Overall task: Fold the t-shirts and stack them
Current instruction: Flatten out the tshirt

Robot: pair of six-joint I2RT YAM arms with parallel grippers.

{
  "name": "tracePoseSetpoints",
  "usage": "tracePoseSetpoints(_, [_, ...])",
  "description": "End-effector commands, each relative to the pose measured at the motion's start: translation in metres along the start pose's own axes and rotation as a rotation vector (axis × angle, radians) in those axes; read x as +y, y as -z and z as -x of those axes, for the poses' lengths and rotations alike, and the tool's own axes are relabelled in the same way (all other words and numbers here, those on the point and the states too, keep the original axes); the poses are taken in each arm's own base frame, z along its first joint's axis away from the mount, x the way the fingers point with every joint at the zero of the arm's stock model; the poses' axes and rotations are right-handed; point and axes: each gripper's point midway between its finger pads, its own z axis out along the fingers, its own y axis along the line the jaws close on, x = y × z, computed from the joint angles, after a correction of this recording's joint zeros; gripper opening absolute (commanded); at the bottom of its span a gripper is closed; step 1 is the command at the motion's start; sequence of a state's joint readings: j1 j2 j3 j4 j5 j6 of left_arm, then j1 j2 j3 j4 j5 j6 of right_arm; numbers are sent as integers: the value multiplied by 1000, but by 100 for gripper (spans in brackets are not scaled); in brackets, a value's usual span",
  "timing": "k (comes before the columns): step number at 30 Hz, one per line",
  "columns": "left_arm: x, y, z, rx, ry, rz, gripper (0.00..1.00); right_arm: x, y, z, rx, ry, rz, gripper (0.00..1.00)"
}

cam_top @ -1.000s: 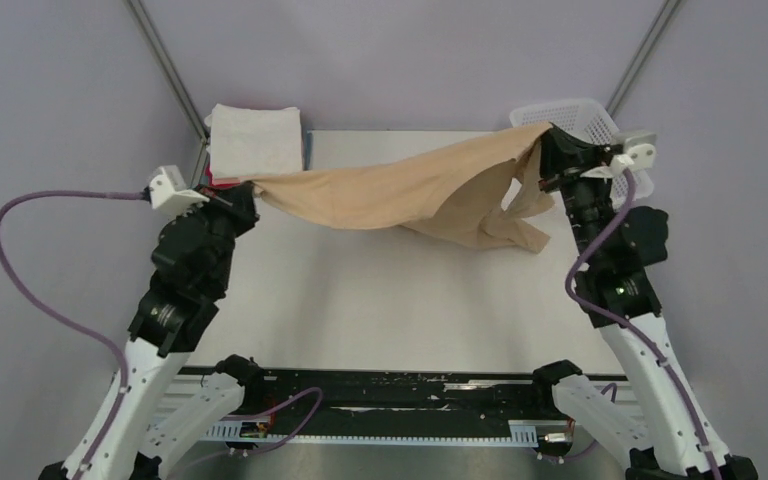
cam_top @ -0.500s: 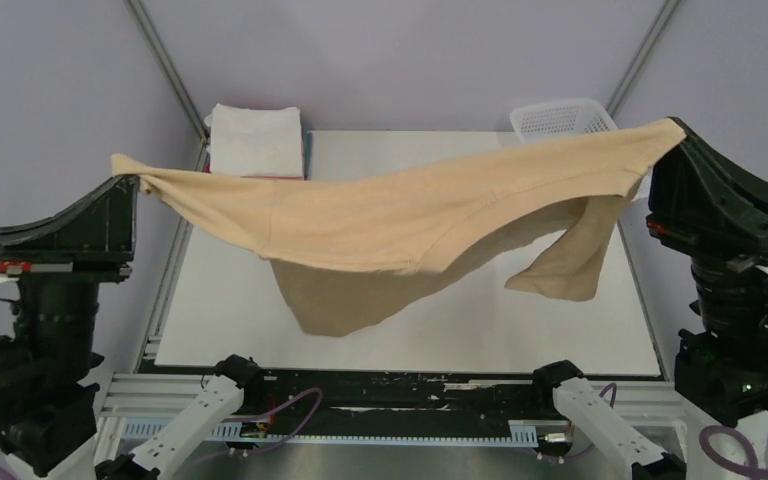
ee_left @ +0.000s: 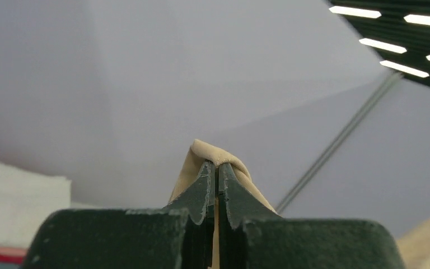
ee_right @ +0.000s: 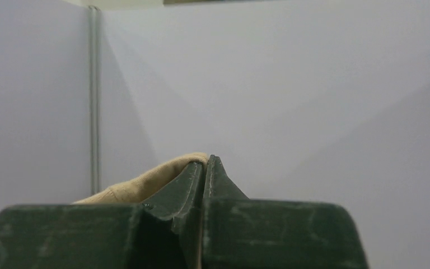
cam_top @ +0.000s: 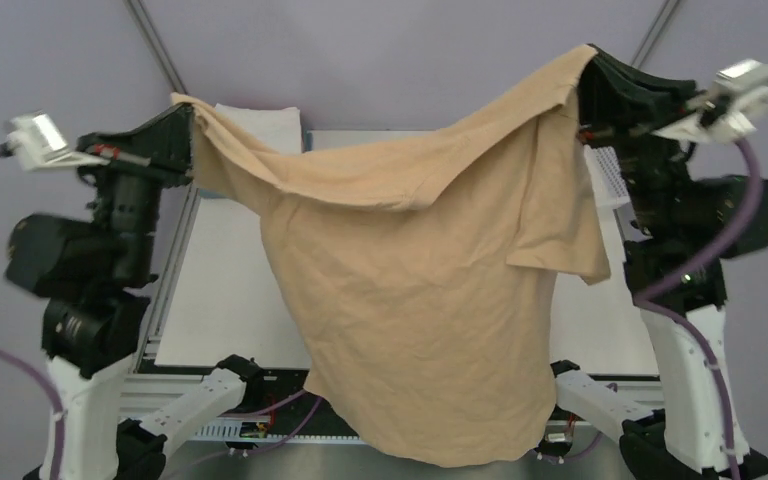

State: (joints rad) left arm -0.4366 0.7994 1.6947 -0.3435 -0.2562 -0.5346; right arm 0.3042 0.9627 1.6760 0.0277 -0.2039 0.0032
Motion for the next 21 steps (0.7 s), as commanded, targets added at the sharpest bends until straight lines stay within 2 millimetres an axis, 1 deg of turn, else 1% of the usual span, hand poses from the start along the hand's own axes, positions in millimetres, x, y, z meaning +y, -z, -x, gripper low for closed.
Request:
tracePoseSetpoints(1, [106,-54,-117,171,-165,414,0,-51,-9,-177,372,-6,-231,0])
tracePoseSetpoints(2, [131,-61,-159,251,-203,482,0,-63,-3,-216,450,-3,-294,0])
tracePoseSetpoints(3, [150,-64,-176,272,-194,542,0,-70,6,-254,525,0,-339,0])
tracePoseSetpoints(4, [179,-64,-221,371,-225,615,0,-75,17,-293,604,-2,-367,0])
tracePoseSetpoints(5, [206,-67,-256,442,-221,674,0,-79,29,-328,673,-11,-398,0])
tracePoseSetpoints(6, [225,-62,-282,504,-228,719,1,-81,42,-366,742,-40,-421,1])
tracePoseSetpoints(7, [255,-59,-318,581,-221,786,9,-83,60,-406,820,-64,-439,2])
tracePoseSetpoints(8, [272,-57,-333,633,-222,824,39,-88,75,-438,883,-87,-468,4])
tracePoseSetpoints(9, [295,-50,-375,739,-220,870,57,-92,90,-469,945,-110,-495,6])
tracePoseSetpoints(10, [302,-49,-385,788,-215,891,86,-95,102,-495,993,-131,-508,8])
tracePoseSetpoints(11, [322,-40,-415,865,-232,942,93,-98,114,-522,1043,-147,-515,10])
tracePoseSetpoints(12, [323,-41,-418,896,-232,959,98,-102,124,-543,1085,-162,-522,17])
tracePoseSetpoints(13, [334,-32,-434,949,-243,993,99,-104,130,-561,1121,-167,-523,31])
tracePoseSetpoints(14, [333,-35,-437,955,-235,981,100,-104,139,-579,1164,-166,-522,54])
tracePoseSetpoints(15, [333,-39,-440,948,-226,965,100,-104,142,-587,1183,-163,-523,65])
tracePoseSetpoints(16, [332,-35,-445,965,-215,948,100,-105,141,-590,1187,-161,-525,73])
tracePoseSetpoints(17, [327,-42,-443,938,-199,917,100,-105,140,-590,1188,-161,-525,80])
tracePoseSetpoints(18, [326,-33,-449,961,-186,904,100,-106,138,-588,1185,-159,-520,89])
tracePoseSetpoints(19, [320,-38,-445,939,-170,876,100,-104,136,-585,1179,-159,-510,95])
tracePoseSetpoints(20, [319,-30,-449,962,-157,868,100,-103,134,-580,1174,-159,-501,99])
tracePoseSetpoints(21, [315,-27,-447,965,-148,860,100,-99,136,-577,1178,-169,-486,100])
